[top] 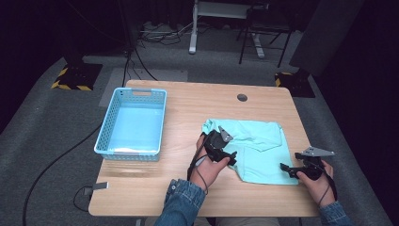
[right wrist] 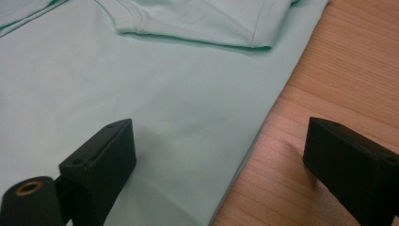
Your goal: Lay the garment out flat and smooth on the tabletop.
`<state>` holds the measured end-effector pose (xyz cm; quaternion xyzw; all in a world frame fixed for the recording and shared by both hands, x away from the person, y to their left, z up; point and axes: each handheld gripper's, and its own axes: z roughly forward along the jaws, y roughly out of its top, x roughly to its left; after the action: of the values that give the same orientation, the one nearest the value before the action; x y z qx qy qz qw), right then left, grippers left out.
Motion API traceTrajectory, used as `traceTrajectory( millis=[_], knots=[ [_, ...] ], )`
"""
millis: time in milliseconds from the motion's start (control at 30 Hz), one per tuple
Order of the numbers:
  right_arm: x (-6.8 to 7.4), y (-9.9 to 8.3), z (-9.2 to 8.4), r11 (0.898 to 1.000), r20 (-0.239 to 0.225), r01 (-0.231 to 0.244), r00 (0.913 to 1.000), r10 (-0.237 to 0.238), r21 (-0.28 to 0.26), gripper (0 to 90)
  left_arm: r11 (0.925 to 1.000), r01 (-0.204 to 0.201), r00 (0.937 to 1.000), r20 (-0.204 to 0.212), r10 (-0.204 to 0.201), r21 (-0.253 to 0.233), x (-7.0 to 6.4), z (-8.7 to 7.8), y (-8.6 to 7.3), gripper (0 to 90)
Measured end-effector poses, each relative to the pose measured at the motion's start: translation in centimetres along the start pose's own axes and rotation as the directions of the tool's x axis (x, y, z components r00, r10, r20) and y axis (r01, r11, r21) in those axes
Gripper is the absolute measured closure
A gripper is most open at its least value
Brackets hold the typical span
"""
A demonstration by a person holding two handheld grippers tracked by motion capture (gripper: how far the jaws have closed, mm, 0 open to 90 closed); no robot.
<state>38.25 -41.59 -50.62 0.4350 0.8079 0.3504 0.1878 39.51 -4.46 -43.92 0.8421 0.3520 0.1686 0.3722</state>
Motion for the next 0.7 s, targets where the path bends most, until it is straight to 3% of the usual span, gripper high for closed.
traceTrajectory(
  millis=[200,400,467,700],
  knots=[
    [0.0,0.0,0.0,1.0,-0.002,0.002,1.0,-0.002,-0.001,10.4,0.9999,0.002,0.9996,0.028,-0.001,-0.013,0.4,0.8,0.7,12.9],
    [0.0,0.0,0.0,1.0,-0.002,0.001,1.0,-0.001,-0.001,10.3,0.9997,-0.009,0.9998,0.019,0.01,-0.024,0.4,1.2,1.2,17.9],
    [0.0,0.0,0.0,1.0,-0.002,0.002,1.0,-0.002,-0.001,10.4,0.9998,-0.012,0.9992,0.039,0.013,-0.015,0.3,1.5,1.4,19.6],
    [0.0,0.0,0.0,1.0,-0.002,0.0,1.0,0.0,0.0,10.4,0.9994,-0.034,0.9993,0.015,0.034,0.0,0.1,3.2,1.7,22.4]
  ],
)
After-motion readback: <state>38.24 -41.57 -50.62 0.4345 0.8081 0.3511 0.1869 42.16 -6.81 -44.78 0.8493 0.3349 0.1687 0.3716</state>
